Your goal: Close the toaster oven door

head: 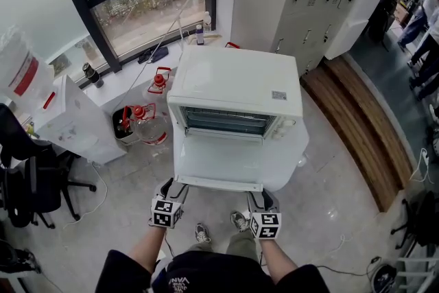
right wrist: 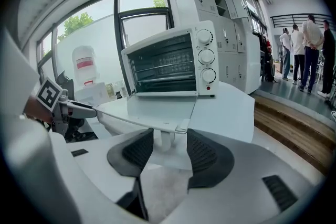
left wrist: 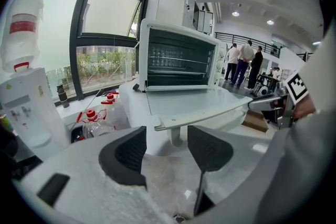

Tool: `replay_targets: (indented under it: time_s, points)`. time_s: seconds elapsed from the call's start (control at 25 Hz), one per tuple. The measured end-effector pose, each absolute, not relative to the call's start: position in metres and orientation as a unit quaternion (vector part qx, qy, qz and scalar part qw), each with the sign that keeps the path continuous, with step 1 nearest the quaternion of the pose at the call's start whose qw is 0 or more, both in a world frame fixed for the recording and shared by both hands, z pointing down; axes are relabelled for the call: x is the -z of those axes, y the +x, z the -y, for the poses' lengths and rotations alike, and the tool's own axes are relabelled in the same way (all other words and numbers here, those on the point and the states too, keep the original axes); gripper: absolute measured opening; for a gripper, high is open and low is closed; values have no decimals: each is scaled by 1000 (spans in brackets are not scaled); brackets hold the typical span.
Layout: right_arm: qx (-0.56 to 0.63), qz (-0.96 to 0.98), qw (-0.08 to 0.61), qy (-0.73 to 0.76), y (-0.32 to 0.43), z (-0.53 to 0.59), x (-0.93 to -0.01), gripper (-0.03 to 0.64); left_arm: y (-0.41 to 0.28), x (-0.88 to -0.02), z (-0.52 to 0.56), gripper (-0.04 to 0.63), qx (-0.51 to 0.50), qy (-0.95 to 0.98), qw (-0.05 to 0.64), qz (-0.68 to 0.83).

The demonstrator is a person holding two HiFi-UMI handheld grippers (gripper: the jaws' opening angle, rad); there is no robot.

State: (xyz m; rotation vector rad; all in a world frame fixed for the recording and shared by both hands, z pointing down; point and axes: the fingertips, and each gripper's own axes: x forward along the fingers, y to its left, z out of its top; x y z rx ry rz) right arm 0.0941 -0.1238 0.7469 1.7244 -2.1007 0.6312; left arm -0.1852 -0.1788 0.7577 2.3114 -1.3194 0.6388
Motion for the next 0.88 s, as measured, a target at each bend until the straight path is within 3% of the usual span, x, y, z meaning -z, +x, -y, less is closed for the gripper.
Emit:
replay_targets:
  time_s: [0.88]
  points:
    - [-159, 758, 123, 620, 94, 156, -675, 127, -172, -687, 206, 245, -141, 834, 168, 506]
